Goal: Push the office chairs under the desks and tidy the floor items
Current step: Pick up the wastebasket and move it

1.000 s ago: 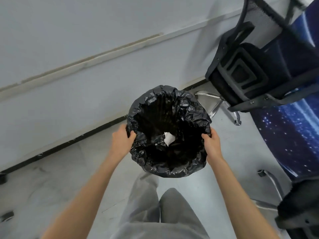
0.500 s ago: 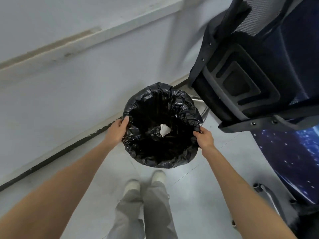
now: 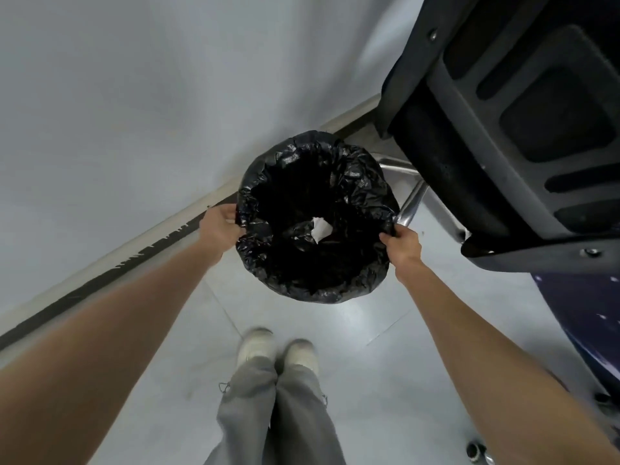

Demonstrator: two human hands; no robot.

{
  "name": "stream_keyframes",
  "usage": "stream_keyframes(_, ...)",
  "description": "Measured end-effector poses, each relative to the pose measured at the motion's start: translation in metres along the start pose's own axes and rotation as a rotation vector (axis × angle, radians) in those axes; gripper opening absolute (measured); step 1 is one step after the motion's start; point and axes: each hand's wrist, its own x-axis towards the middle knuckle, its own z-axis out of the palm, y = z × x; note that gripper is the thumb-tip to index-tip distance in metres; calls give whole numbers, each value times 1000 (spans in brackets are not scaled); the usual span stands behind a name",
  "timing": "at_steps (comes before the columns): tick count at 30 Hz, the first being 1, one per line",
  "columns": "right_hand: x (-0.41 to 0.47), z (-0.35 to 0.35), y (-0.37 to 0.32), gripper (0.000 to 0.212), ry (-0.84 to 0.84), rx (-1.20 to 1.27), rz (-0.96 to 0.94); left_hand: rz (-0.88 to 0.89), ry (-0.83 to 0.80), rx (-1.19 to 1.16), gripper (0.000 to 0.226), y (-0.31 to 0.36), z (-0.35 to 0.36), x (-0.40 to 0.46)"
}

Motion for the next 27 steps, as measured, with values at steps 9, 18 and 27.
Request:
stream_keyframes(9,61,61,22,34,110,168,18,4,-45,57,52,-22,46,96)
stream_keyframes(18,73,67,53,34,84,199,109,75,45,95,46,-48,56,132)
stream_keyframes(27,42,61,33,38,21,-12,124,196,-79,723,34,-14,54,86)
